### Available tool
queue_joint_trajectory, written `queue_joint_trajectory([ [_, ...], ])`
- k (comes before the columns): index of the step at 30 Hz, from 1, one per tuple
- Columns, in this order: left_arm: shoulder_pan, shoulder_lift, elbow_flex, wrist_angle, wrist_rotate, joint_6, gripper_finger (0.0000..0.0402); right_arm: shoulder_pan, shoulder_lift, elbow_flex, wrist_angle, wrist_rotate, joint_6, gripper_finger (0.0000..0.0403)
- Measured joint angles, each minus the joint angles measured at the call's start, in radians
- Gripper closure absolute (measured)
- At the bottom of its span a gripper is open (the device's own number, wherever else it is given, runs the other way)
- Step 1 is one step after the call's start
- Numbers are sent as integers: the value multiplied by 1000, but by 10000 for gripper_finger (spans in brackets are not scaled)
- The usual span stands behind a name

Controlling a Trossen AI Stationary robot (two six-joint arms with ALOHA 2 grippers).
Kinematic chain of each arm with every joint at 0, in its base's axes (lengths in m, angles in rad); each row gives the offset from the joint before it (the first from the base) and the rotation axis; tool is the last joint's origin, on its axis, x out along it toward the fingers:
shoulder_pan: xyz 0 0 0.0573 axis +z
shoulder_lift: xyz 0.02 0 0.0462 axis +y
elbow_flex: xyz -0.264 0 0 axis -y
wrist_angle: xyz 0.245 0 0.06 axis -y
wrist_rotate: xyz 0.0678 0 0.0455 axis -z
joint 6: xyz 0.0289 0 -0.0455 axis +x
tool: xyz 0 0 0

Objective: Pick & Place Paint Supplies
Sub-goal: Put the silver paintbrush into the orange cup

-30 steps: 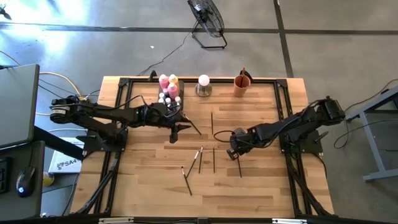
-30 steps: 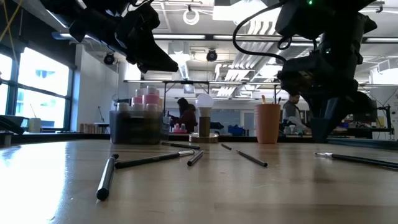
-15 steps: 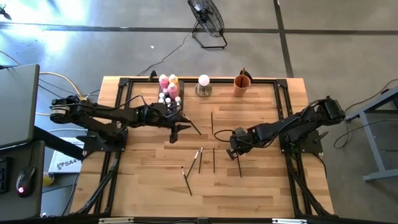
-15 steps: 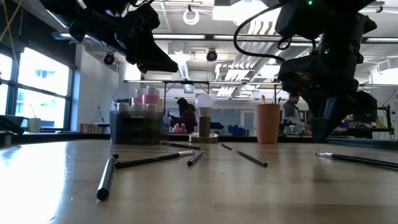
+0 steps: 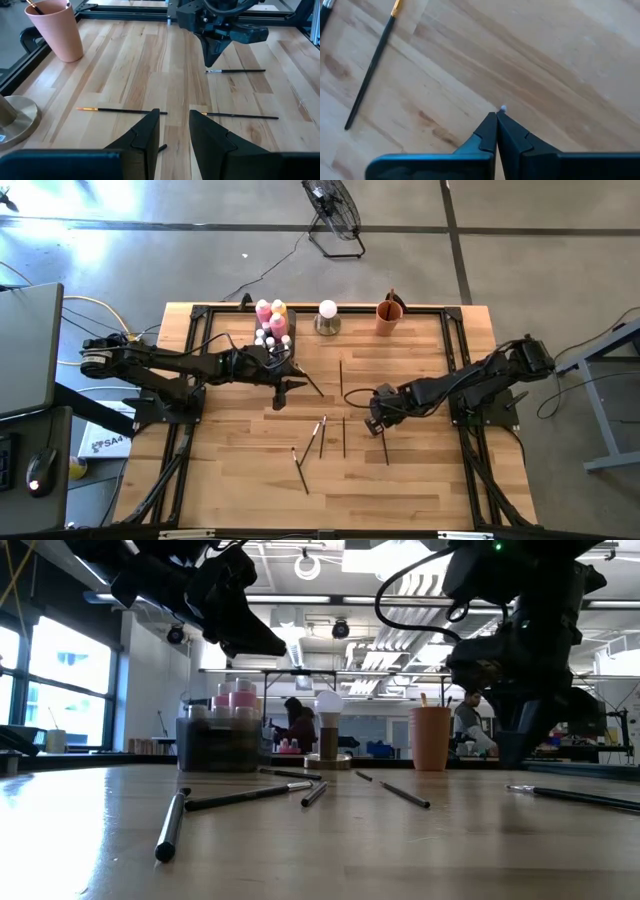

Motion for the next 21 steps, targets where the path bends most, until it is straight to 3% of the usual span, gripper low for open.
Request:
queue_joint_trajectory([
  [6, 0, 0, 0, 0, 0, 0, 298, 1, 0, 0, 0, -27, -2, 394],
  [10, 0, 3, 0, 1, 0, 1, 298, 0, 0, 0, 0, -73, -15, 357],
  [16, 0, 5, 0, 0, 0, 1, 298, -5, 0, 0, 0, -43, 94, 288],
  [21, 0, 5, 0, 0, 0, 1, 298, -6, 0, 0, 0, -1, 167, 279],
])
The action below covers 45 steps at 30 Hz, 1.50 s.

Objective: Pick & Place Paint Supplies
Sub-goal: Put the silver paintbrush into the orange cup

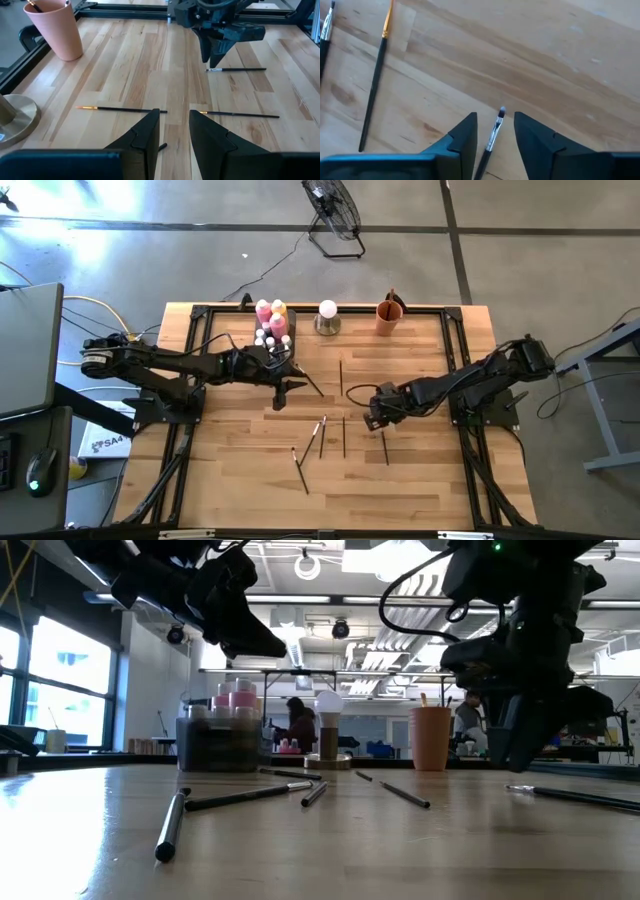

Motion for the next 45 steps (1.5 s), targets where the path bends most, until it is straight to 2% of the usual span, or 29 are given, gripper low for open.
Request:
queue_joint_trajectory([
  [12, 0, 0, 0, 0, 0, 0, 298, 7, 0, 0, 0, 33, -17, 315],
  [22, 0, 0, 0, -3, 0, 0, 298, 23, 105, 4, 30, -3, -40, 316],
  [38, 0, 0, 0, -6, 0, 0, 298, 19, 104, 2, -13, 38, -58, 318],
  [45, 0, 0, 0, -6, 0, -24, 298, 19, 105, 2, -27, 54, -79, 373],
])
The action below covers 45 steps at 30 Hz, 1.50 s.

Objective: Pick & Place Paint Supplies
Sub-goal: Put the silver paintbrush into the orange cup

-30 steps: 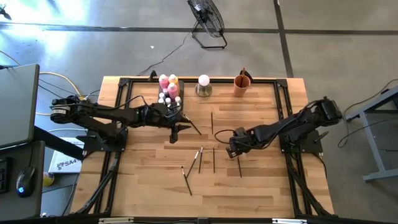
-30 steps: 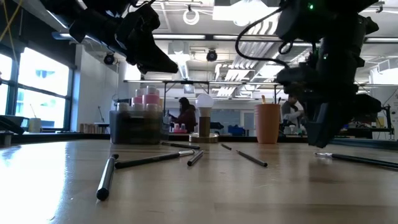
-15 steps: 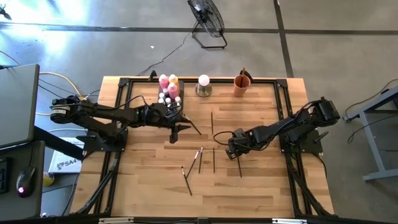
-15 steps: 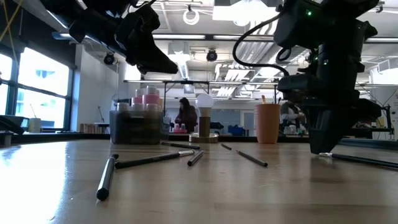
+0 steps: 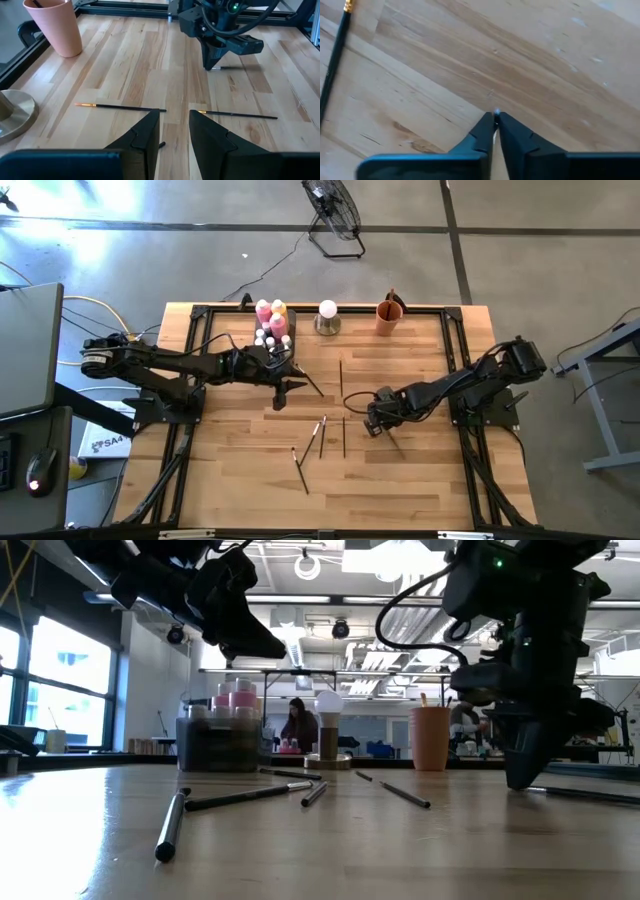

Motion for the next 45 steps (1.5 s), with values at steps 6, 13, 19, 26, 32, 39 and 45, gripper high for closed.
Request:
queue_joint_trajectory([
  [6, 0, 0, 0, 0, 0, -2, 298, 0, 1, -1, -2, 2, -36, 398],
  [13, 0, 0, 0, 0, 0, -2, 298, 0, 1, -1, -3, 2, -81, 399],
  [19, 0, 0, 0, 0, 0, -2, 298, -1, -36, -5, -1, -4, -114, 400],
  [26, 0, 0, 0, 0, 0, -2, 298, -13, -186, -6, -24, 29, -183, 400],
  [32, 0, 0, 0, 0, 0, -2, 298, -43, -349, -6, -19, 69, -258, 400],
  [39, 0, 0, 0, 0, 0, -2, 298, -83, -559, -4, 23, 203, -400, 400],
  [45, 0, 0, 0, 0, -2, -2, 298, -142, -716, -3, 144, 370, -613, 400],
])
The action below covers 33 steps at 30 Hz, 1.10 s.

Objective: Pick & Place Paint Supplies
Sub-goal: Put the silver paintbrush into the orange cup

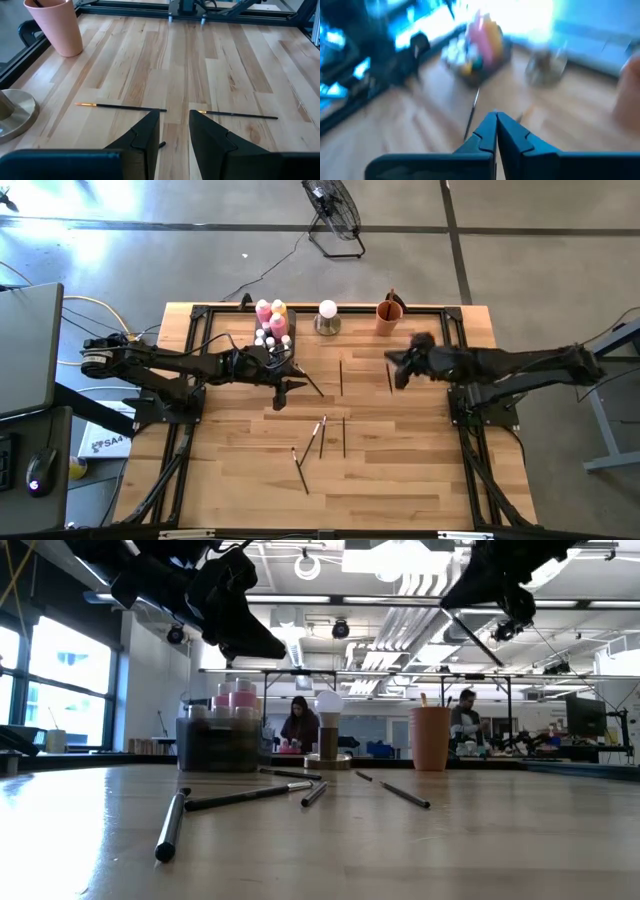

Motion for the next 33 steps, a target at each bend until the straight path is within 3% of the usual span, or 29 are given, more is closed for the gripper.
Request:
queue_joint_trajectory([
  [6, 0, 0, 0, 0, 0, 0, 298, -97, -61, 2, 222, 67, -251, 400],
  [15, 0, 0, 0, 12, -1, 0, 298, -295, -2, 2, 518, 118, -552, 400],
  [25, 0, 0, 0, 12, -1, 0, 298, -504, 213, 2, 705, 76, -627, 400],
  [33, 0, 0, 0, 11, -1, 0, 298, -606, 384, 2, 861, 80, -698, 400],
])
